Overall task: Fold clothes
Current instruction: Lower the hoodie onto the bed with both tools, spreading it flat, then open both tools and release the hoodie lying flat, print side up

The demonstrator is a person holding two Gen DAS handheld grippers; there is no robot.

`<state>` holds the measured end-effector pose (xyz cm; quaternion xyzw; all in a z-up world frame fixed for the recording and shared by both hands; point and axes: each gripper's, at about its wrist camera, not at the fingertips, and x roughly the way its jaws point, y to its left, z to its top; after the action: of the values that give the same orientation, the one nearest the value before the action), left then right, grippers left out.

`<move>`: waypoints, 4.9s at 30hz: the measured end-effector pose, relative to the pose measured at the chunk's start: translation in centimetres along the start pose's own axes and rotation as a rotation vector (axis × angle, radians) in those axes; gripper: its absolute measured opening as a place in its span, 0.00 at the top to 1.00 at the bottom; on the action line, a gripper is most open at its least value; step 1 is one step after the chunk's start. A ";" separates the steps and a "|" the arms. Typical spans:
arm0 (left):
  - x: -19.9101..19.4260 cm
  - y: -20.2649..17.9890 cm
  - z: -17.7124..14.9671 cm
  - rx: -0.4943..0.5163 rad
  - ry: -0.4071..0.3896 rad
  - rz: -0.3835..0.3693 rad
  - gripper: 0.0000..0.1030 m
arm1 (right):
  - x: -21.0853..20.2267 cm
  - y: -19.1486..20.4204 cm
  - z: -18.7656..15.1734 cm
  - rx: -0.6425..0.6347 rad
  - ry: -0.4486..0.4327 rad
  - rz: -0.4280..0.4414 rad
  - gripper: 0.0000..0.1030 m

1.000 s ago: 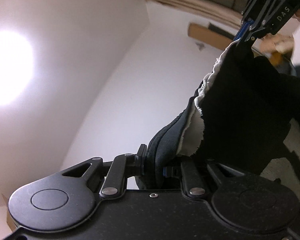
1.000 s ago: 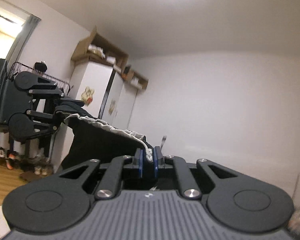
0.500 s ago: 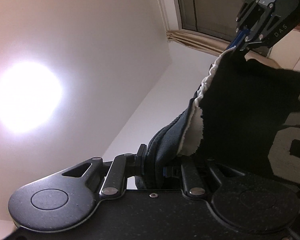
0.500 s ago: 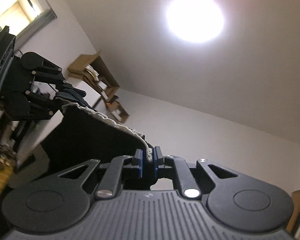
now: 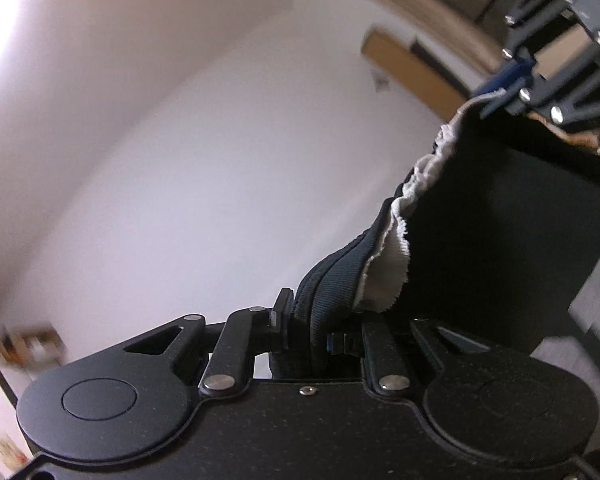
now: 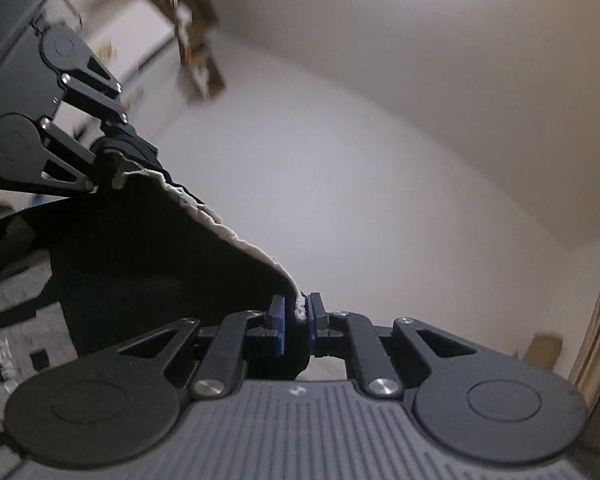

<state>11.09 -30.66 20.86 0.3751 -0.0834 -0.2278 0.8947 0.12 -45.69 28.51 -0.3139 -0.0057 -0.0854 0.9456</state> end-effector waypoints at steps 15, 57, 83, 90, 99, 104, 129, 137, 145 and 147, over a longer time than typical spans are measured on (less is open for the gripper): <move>9.5 -7.9 -18.4 -0.357 0.425 -0.254 0.16 | 19.7 14.3 -28.2 0.462 0.543 0.134 0.35; -16.6 -7.6 -29.9 -0.381 0.685 -0.134 0.90 | -17.2 22.6 -27.6 0.404 0.807 0.389 0.58; -14.4 -9.0 -30.9 -0.480 0.769 -0.247 0.87 | -19.3 21.8 -27.2 0.472 0.822 0.474 0.45; -14.0 -9.0 -31.1 -0.496 0.802 -0.241 0.87 | -19.4 23.0 -27.5 0.443 0.843 0.491 0.45; -13.8 -8.7 -31.2 -0.538 0.821 -0.241 0.87 | -19.3 20.0 -28.6 0.618 0.849 0.427 0.85; -13.7 -8.7 -31.4 -0.554 0.840 -0.257 0.88 | -19.7 18.1 -27.6 0.714 0.783 0.388 0.86; -21.3 0.1 -27.2 -0.736 0.892 -0.279 0.48 | -20.4 11.9 -26.6 0.515 0.946 0.232 0.67; -15.1 0.6 -26.4 -0.868 0.691 -0.272 0.49 | -15.9 9.9 -23.0 0.723 0.705 0.180 0.42; -4.1 0.4 -29.7 -0.950 0.635 -0.282 0.77 | -4.2 15.5 -23.4 0.869 0.574 0.339 0.41; -0.5 0.3 -31.5 -1.030 0.655 -0.294 0.77 | -1.9 16.8 -23.7 0.856 0.557 0.354 0.41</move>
<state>20.79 -10.32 -1.10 -0.0462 0.3681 -0.2328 0.8990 0.02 -46.20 -0.57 0.1376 0.2639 0.0053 0.9547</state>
